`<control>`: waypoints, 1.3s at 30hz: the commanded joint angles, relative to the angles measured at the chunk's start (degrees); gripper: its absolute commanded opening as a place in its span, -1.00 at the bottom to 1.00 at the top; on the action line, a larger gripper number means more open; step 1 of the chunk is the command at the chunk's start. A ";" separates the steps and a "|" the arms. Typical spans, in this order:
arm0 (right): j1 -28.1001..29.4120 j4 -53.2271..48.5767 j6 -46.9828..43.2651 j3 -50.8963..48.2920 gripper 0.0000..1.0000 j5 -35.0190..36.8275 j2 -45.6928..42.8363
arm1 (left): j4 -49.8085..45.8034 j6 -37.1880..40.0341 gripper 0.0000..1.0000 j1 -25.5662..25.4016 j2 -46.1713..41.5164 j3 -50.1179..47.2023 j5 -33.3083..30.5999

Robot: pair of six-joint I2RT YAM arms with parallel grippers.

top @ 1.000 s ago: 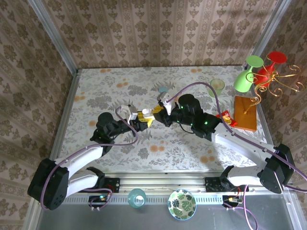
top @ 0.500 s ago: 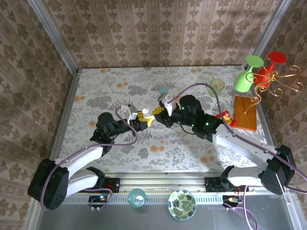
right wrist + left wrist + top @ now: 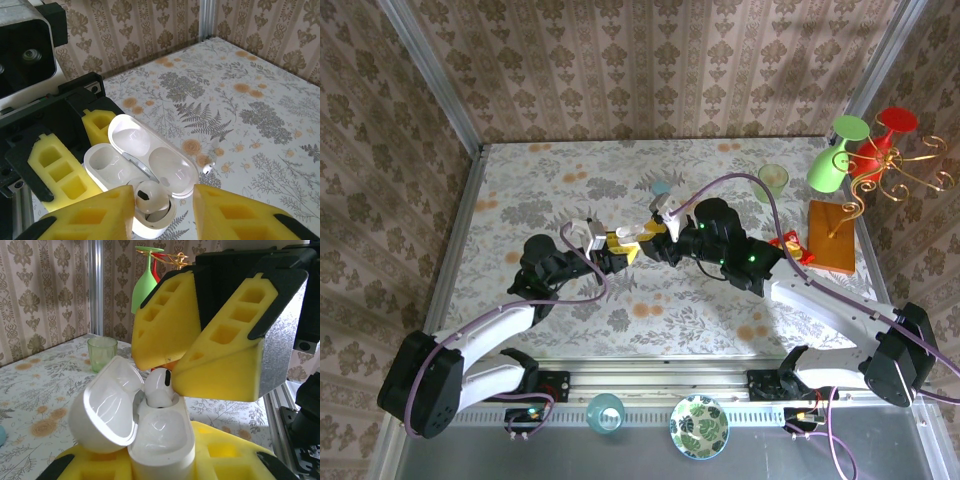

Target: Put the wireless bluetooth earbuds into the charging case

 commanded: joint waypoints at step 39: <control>-3.99 -0.32 10.68 2.20 0.54 -7.33 -1.90 | 3.81 9.02 -0.91 0.35 -4.73 -2.88 0.00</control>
